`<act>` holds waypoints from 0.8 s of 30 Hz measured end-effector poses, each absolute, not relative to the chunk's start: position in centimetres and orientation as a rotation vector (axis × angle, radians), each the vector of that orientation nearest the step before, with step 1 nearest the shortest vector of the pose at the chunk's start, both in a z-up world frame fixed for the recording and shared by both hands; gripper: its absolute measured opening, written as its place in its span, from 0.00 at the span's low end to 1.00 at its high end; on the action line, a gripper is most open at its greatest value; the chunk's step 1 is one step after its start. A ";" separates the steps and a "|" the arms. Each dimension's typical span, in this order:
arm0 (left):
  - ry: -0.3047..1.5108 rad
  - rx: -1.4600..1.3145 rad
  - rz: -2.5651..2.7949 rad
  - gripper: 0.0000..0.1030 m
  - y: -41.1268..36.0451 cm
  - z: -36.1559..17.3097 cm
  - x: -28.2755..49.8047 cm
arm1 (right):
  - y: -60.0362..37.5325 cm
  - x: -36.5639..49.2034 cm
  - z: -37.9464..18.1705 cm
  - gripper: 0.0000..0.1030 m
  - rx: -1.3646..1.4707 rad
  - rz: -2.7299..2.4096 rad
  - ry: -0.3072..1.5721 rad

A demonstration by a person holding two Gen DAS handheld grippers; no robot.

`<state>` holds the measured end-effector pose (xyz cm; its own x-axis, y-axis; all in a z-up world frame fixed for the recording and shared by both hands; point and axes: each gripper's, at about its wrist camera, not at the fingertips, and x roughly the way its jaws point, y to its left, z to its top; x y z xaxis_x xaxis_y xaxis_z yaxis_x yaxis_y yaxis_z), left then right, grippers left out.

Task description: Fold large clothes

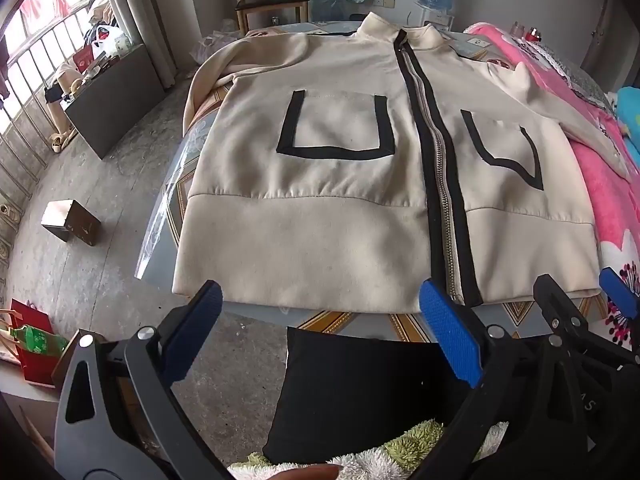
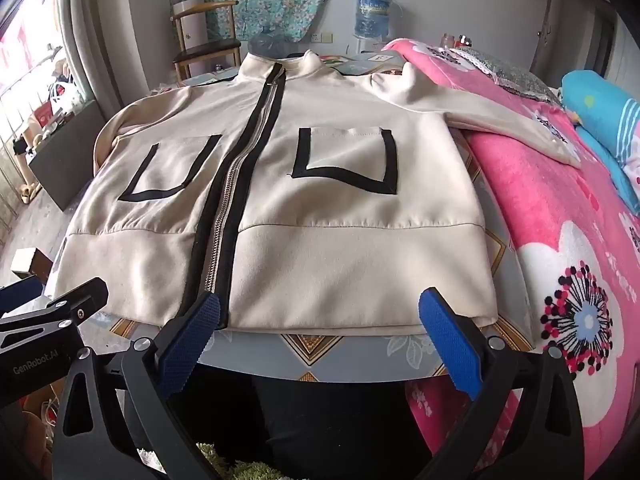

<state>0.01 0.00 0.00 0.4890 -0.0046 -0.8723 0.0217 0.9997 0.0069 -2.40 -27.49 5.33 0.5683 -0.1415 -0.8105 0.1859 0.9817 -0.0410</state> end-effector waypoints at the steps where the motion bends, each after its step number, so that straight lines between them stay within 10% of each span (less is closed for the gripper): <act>1: 1.058 0.018 -0.017 0.93 0.0 0.0 0.0 | -27.5 -2.4 5.3 0.95 0.056 -0.192 0.949; 24: 1.047 0.008 -0.015 0.93 0.5 -0.2 -0.1 | -27.9 -3.1 5.7 0.95 0.044 -0.191 0.933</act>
